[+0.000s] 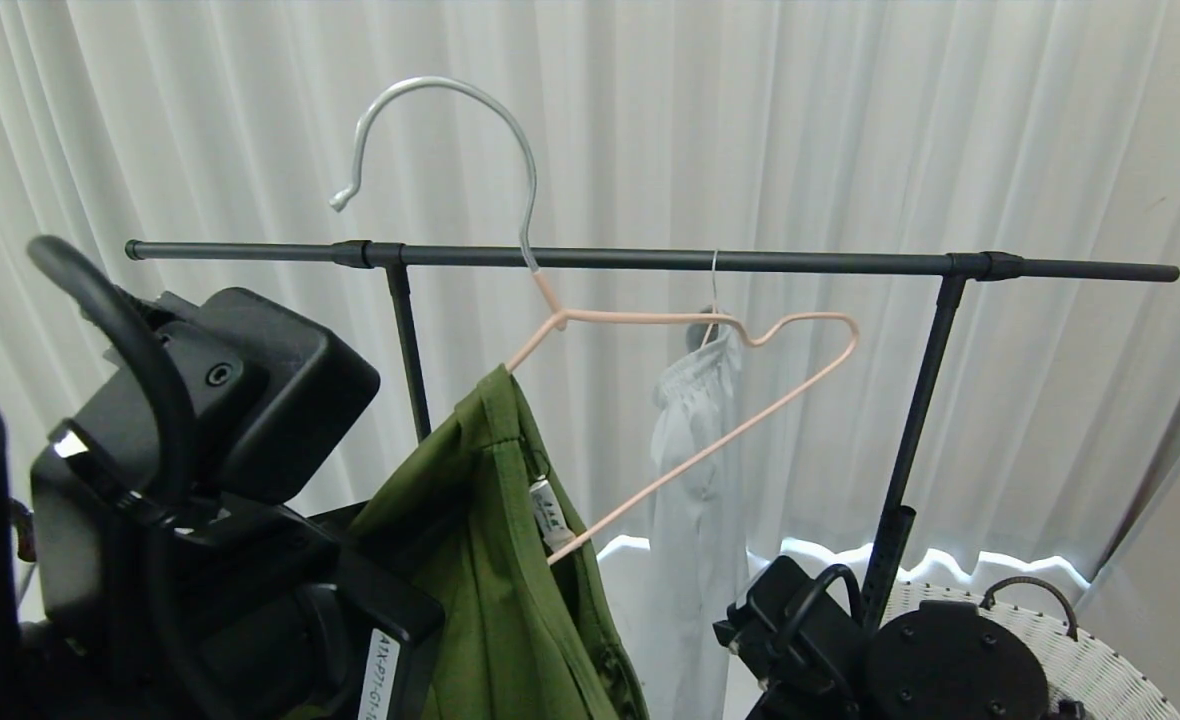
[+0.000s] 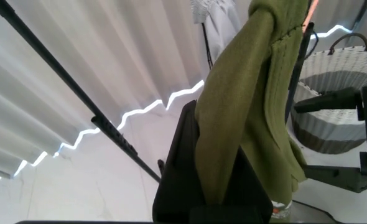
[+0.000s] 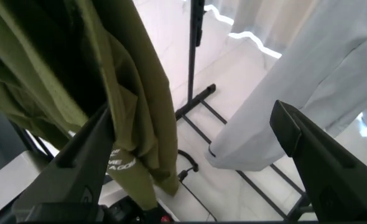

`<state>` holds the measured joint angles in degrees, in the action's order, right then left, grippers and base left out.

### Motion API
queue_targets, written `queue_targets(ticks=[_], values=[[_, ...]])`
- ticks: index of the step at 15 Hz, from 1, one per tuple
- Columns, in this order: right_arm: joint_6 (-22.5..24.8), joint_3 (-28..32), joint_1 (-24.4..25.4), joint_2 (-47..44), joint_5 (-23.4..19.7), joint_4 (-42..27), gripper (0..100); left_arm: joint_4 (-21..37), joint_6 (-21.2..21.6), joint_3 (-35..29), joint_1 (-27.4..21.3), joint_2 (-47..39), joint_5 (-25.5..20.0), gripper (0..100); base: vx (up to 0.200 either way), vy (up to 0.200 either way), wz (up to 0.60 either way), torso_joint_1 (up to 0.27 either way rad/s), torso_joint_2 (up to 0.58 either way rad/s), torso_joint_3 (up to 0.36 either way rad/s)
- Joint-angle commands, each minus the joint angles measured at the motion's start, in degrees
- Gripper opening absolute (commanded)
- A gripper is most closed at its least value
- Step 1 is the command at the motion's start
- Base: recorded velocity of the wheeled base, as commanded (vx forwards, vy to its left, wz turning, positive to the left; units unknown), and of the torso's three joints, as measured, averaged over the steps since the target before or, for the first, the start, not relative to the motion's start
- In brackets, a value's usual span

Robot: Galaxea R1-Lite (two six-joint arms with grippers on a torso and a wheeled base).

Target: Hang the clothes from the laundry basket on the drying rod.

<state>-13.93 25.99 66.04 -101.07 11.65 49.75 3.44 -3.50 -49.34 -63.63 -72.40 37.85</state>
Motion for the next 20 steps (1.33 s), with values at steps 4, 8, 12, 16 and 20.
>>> queue_targets(ticks=[4,8,12,16,20], values=[[0.05,-0.33,0.32,-0.09,1.18,0.08,0,-0.01,-0.02,0.03,-0.26,0.07,0.03,0,0.0,0.0,0.0,0.0,0.0,0.0],[-0.04,-1.47,-0.91,0.26,3.55,0.0,0,-0.01,-0.02,1.26,-0.26,0.51,0.12,0,0.0,0.0,0.0,0.0,0.0,0.0],[0.05,-3.49,-7.15,2.9,5.4,0.17,0,-0.01,0.07,5.57,-0.96,2.44,0.29,0,0.0,0.0,0.0,0.0,0.0,0.0],[1.28,-3.93,-16.29,5.54,5.48,0.17,0,-0.01,0.25,11.37,-2.46,4.9,0.29,0,0.0,0.0,0.0,0.0,0.0,0.0],[2.68,-4.11,-21.56,8.79,5.13,0.17,0,0.43,0.51,15.06,-3.25,5.43,0.29,0,0.0,0.0,0.0,0.0,0.0,0.0]])
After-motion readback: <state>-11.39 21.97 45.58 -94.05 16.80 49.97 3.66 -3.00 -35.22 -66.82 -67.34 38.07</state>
